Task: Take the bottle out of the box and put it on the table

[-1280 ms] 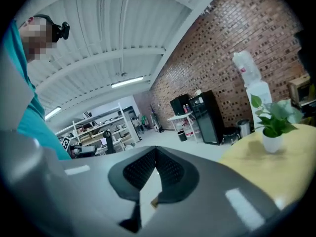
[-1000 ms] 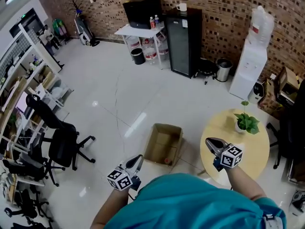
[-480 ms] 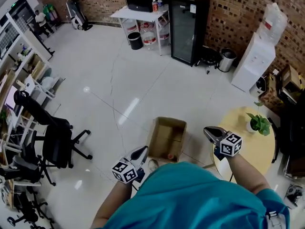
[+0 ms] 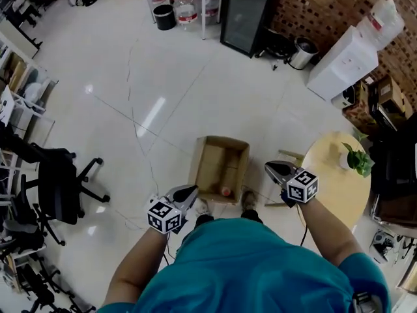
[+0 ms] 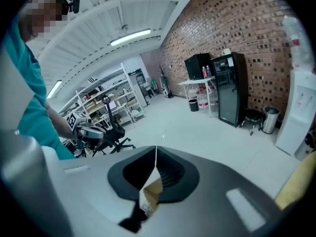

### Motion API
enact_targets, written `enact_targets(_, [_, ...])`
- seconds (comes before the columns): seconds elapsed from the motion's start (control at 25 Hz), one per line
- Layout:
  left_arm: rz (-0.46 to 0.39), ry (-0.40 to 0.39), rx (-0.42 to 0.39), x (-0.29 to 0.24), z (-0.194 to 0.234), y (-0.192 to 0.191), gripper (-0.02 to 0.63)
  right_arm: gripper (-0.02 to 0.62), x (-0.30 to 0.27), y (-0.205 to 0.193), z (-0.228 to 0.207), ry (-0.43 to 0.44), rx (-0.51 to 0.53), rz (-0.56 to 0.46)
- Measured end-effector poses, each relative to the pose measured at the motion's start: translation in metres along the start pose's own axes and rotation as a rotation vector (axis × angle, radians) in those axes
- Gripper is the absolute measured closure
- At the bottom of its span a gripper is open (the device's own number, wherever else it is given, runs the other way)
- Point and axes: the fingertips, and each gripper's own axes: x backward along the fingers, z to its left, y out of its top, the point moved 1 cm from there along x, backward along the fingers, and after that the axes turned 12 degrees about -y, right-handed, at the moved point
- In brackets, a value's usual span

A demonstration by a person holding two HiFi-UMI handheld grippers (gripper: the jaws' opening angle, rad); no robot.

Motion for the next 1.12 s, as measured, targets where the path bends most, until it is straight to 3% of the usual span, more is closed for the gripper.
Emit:
enact_targets(0.08, [0.037,0.025,0.024,-0.029,0.029,0.001,0.601,0.581,-0.028,-0.002,-0.024,0.036,0.005,0.029])
enact_targets(0.24, [0.117,0.068,0.056,-0.073,0.078,-0.036,0.601,0.557,-0.086,-0.051,-0.047,0.116,0.049,0.097])
enact_targets(0.44, [0.248,0.083,0.243,-0.162,0.181,-0.084,0.567,0.523,-0.189,-0.126,-0.122,0.168,0.027,0.299])
enact_targets(0.52, [0.342,0.078,0.294,-0.198,0.219,-0.127,0.509,0.514,-0.227,-0.174,-0.148,0.172,-0.008,0.373])
enact_targets(0.64, [0.486,0.043,0.338,-0.240,0.262,-0.204,0.476,0.492,-0.275,-0.247,-0.176,0.171,-0.021,0.448])
enact_targets(0.8, [0.696,-0.023,0.322,-0.274,0.312,-0.308,0.456,0.438,-0.330,-0.324,-0.198,0.144,-0.028,0.512])
enact_targets(1.0, [0.863,-0.073,0.376,-0.302,0.350,-0.407,0.411,0.394,-0.371,-0.383,-0.216,0.085,-0.126,0.513])
enact_targets(1.12, [0.953,-0.094,0.385,-0.321,0.353,-0.486,0.367,0.391,-0.378,-0.439,-0.236,0.037,-0.147,0.477])
